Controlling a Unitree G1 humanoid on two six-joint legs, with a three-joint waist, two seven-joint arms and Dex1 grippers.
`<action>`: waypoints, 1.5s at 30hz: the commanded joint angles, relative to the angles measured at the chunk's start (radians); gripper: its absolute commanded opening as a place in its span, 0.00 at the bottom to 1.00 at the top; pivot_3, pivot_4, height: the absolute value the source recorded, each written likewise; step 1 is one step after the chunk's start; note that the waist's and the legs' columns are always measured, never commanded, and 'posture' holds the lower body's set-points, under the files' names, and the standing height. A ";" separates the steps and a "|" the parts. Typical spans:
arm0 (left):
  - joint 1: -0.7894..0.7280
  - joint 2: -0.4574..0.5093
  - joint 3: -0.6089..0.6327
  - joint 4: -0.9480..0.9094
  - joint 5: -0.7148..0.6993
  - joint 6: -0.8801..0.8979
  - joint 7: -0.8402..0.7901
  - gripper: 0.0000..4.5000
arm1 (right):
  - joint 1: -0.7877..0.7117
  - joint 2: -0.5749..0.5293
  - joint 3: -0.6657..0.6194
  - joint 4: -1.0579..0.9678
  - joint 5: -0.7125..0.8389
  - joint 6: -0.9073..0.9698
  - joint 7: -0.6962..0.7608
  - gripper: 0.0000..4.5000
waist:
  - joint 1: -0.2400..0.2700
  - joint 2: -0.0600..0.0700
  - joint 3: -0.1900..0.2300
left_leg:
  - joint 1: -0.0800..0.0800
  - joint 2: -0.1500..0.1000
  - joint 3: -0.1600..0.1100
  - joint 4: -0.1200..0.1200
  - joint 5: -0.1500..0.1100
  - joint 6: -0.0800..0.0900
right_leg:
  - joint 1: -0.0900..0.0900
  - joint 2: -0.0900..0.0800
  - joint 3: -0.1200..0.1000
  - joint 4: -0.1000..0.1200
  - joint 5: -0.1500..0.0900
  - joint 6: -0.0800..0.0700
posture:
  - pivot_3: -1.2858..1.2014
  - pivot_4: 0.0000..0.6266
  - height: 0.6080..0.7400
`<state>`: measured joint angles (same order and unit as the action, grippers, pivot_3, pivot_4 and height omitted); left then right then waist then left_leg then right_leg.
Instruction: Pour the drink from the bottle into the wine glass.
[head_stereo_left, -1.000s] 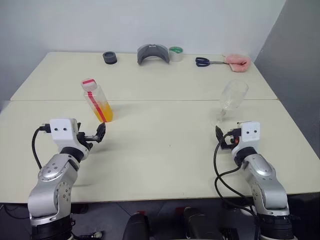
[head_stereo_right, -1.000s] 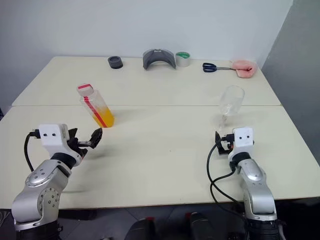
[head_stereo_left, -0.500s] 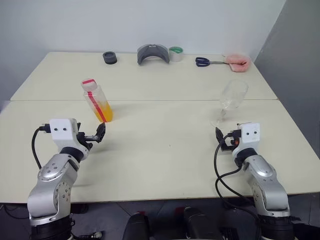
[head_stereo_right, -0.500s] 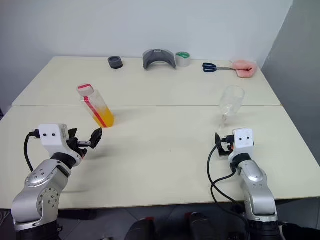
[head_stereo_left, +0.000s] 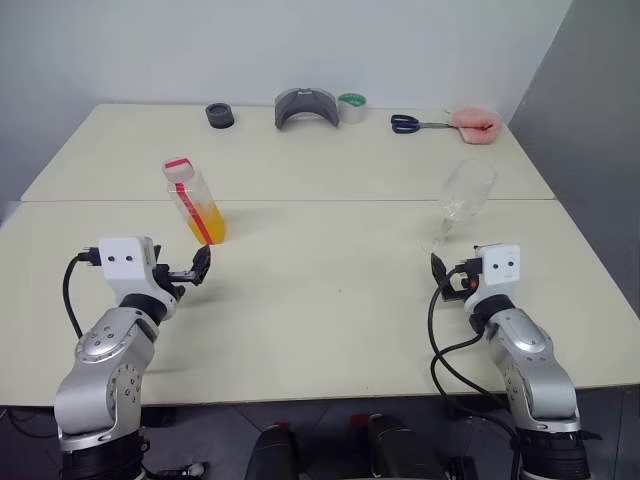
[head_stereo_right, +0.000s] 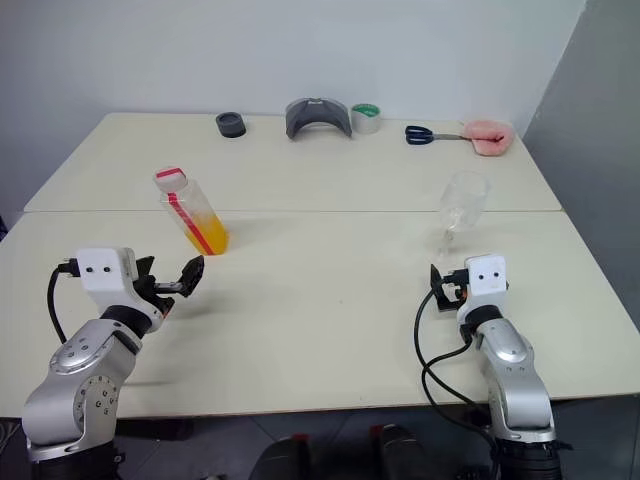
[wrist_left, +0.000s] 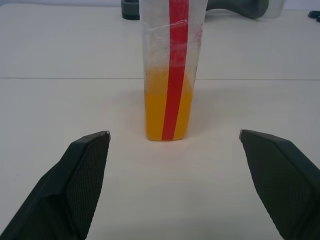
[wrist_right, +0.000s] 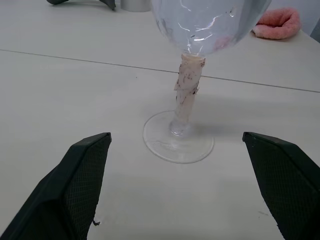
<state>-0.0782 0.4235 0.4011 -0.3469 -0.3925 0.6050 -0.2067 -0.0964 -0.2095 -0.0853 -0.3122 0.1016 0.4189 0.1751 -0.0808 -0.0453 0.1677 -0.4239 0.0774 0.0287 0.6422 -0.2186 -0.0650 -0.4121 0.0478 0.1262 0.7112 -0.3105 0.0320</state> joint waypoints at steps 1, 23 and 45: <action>-0.012 0.019 0.031 -0.030 0.000 -0.017 0.004 0.99 | -0.026 -0.007 -0.004 -0.053 0.054 -0.011 0.048 1.00 | 0.000 0.000 0.000 | 0.000 0.000 0.000 0.000 0.000 0.000 | 0.000 0.000 0.000 0.000 0.000 0.000 | 0.52 0.24 1.00; -0.218 0.036 -0.035 0.187 0.048 -0.106 -0.041 0.99 | -0.471 -0.192 0.129 -0.016 0.522 0.185 0.654 1.00 | 0.004 0.003 0.003 | -0.002 0.000 -0.004 0.000 0.000 0.000 | 0.004 0.000 -0.004 -0.007 0.001 -0.001 | 0.52 0.24 1.00; -0.412 0.034 -0.102 0.430 0.092 -0.246 -0.088 0.99 | -0.425 -0.203 0.117 -0.077 0.491 0.176 0.558 1.00 | 0.015 0.003 0.003 | -0.002 0.000 -0.004 0.000 0.000 0.000 | 0.004 0.000 -0.005 -0.007 0.001 -0.002 | 0.52 0.24 1.00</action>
<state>-0.4605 0.4459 0.2992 0.0799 -0.3091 0.3982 -0.2836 -0.5213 -0.4096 0.0587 -0.3473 0.5724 0.5947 0.7447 -0.0654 -0.0420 0.1707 -0.4259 0.0775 0.0246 0.6424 -0.2186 -0.0649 -0.4084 0.0479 0.1213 0.7048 -0.3093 0.0304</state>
